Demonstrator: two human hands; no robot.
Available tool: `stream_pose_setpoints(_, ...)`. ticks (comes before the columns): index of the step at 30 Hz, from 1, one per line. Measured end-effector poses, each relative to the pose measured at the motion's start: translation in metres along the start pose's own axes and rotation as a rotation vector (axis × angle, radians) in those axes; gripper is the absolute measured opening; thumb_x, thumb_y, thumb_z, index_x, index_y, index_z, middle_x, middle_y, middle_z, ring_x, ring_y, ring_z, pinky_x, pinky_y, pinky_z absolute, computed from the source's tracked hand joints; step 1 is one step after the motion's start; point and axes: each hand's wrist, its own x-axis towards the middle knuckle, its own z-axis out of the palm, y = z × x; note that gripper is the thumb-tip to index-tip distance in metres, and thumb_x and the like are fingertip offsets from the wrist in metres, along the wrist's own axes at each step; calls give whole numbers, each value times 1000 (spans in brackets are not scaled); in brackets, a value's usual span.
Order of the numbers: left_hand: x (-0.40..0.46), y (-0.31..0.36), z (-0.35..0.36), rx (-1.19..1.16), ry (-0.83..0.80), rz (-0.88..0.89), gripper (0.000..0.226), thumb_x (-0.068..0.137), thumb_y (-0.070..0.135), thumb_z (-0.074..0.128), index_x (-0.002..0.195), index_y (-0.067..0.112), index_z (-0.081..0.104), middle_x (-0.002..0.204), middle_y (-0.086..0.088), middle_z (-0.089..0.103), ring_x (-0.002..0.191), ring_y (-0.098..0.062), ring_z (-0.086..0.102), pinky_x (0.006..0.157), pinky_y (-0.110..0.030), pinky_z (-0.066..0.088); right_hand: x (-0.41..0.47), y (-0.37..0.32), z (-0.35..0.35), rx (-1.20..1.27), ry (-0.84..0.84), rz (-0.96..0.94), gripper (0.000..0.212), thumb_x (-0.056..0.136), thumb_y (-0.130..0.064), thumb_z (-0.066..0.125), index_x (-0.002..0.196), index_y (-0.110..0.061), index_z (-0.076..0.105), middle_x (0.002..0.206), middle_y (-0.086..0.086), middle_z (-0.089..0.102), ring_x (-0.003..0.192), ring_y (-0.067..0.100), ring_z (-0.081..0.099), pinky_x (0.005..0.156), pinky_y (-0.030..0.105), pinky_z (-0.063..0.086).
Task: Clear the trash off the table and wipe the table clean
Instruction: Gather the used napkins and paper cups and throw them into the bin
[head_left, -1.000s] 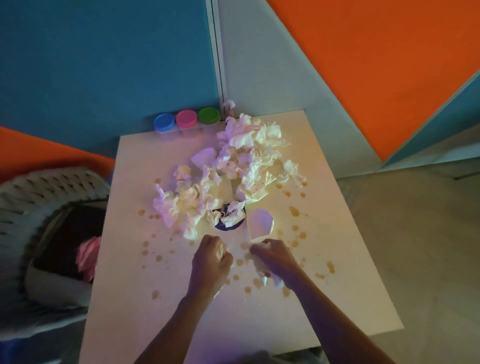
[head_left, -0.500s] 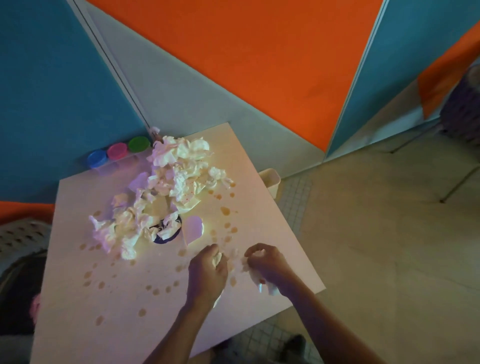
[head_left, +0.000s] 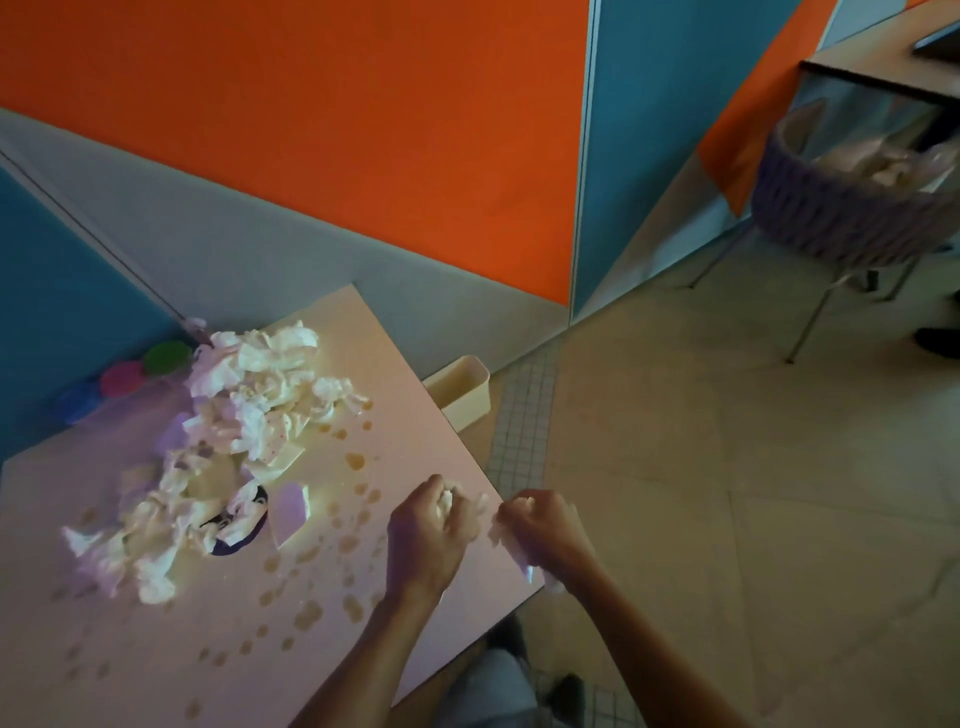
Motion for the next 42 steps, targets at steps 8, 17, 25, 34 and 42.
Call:
stream_pose_setpoints(8,57,6,42,-12,-13,-26,25,84,51,61,88,26,66,78,20,68,71,3,66,60,-20,57,50,-6,-46,-73,56,-18,29,89,-45,62,75,-20,70,72,-4,72,70,12,70,74,34,61)
stream_pose_setpoints(17,126,-18,93,24,98,-192,25,89,50,62,87,24,65,80,11,70,69,-5,65,60,-31,59,149,-36,-82,-235,24,-29,31,87,-46,64,76,-18,71,72,-4,69,76,17,66,70,28,50)
stream_pose_setpoints(25,185,-17,118,45,115,-287,33,85,54,64,83,22,62,76,11,65,65,-7,60,55,-23,49,219,-59,-88,-275,-1,-2,27,76,-42,70,70,-16,65,69,0,69,72,18,65,66,30,50)
stream_pose_setpoints(34,218,-18,129,151,174,-328,25,92,42,68,87,19,62,85,6,70,68,-10,60,57,-18,44,258,-76,-85,-307,-109,-34,9,68,-20,70,70,-22,62,71,0,68,74,22,65,64,31,49)
stream_pose_setpoints(42,241,3,152,249,214,-425,26,92,43,66,89,17,64,87,6,70,66,-8,57,55,-17,43,299,-87,-105,-359,-234,-122,24,61,-28,65,81,-41,64,76,-10,68,75,16,66,69,37,58)
